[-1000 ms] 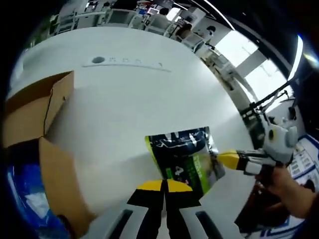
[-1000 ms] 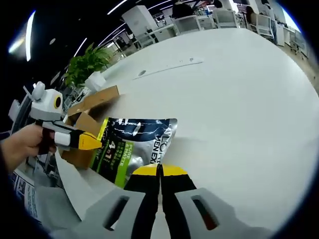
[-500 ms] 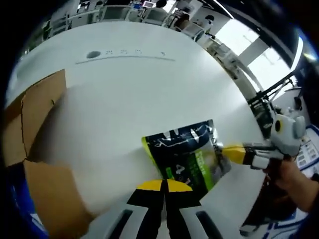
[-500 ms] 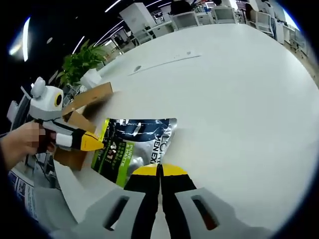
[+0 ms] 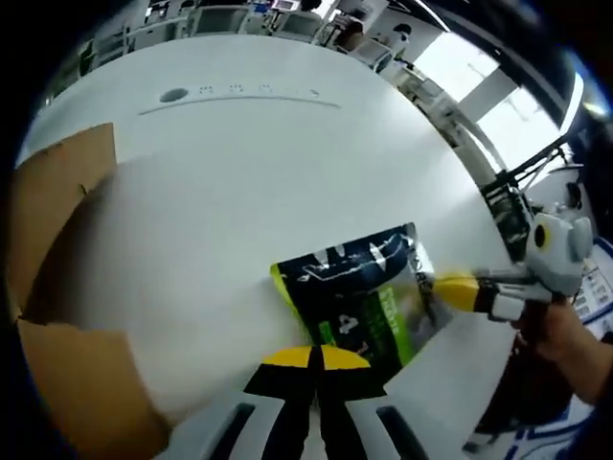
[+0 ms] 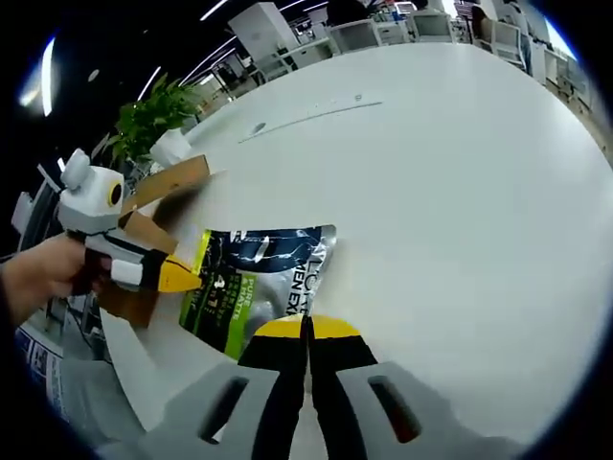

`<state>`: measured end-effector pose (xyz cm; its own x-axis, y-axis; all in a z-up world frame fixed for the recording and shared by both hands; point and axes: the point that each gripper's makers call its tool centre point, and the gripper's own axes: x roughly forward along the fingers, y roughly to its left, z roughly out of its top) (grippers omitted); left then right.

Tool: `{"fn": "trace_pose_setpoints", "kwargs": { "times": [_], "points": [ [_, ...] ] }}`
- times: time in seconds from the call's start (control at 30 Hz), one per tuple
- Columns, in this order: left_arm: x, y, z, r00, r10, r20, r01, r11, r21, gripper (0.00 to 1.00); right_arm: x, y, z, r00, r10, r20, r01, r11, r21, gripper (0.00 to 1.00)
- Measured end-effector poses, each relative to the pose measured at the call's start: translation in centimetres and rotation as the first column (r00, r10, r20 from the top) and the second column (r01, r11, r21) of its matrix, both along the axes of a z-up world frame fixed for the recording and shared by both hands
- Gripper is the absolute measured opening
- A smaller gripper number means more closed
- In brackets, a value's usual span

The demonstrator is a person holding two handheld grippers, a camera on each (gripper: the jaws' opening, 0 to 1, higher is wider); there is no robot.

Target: Operate the shoe box by opening the lid, removing the specified soft item, and placing it in the target area until the item is outside and the box remains undamaged.

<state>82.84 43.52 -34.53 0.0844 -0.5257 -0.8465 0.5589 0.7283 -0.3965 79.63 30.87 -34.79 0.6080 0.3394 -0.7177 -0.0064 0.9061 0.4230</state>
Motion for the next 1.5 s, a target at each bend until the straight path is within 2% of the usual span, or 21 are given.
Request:
{"fn": "trace_pose_setpoints", "kwargs": {
  "times": [0.2, 0.47, 0.57, 0.83, 1.13, 1.5],
  "points": [
    [0.4, 0.0, 0.1, 1.000, -0.013, 0.026, 0.013, 1.000, -0.001, 0.02, 0.0, 0.0, -0.1, 1.000, 0.013, 0.017, -0.013, 1.000, -0.022, 0.00],
    [0.5, -0.2, 0.5, 0.997, -0.023, 0.068, 0.024, 1.000, -0.016, 0.15, 0.0, -0.3, -0.4, 0.999, 0.027, 0.023, -0.026, 0.998, -0.049, 0.03],
    [0.3, -0.3, 0.7, 0.997, -0.024, 0.071, 0.026, 0.999, -0.025, 0.15, -0.2, -0.2, -0.2, 0.999, 0.028, 0.032, -0.027, 0.998, -0.050, 0.09],
    [0.0, 0.0, 1.2, 0.997, -0.027, 0.077, 0.030, 0.999, -0.032, 0.17, -0.2, -0.4, 0.1, 0.999, 0.031, 0.032, -0.029, 0.998, -0.061, 0.15],
    [-0.1, 0.0, 2.9, 0.992, -0.037, 0.121, 0.044, 0.998, -0.050, 0.25, -0.6, -0.2, 1.7, 0.998, 0.044, 0.052, -0.039, 0.996, -0.079, 0.26],
    [-1.8, 0.7, 6.1, 0.985, -0.068, 0.160, 0.083, 0.992, -0.090, 0.34, -1.8, 0.8, 4.1, 0.993, 0.083, 0.081, -0.074, 0.992, -0.104, 0.40]
  ]
}}
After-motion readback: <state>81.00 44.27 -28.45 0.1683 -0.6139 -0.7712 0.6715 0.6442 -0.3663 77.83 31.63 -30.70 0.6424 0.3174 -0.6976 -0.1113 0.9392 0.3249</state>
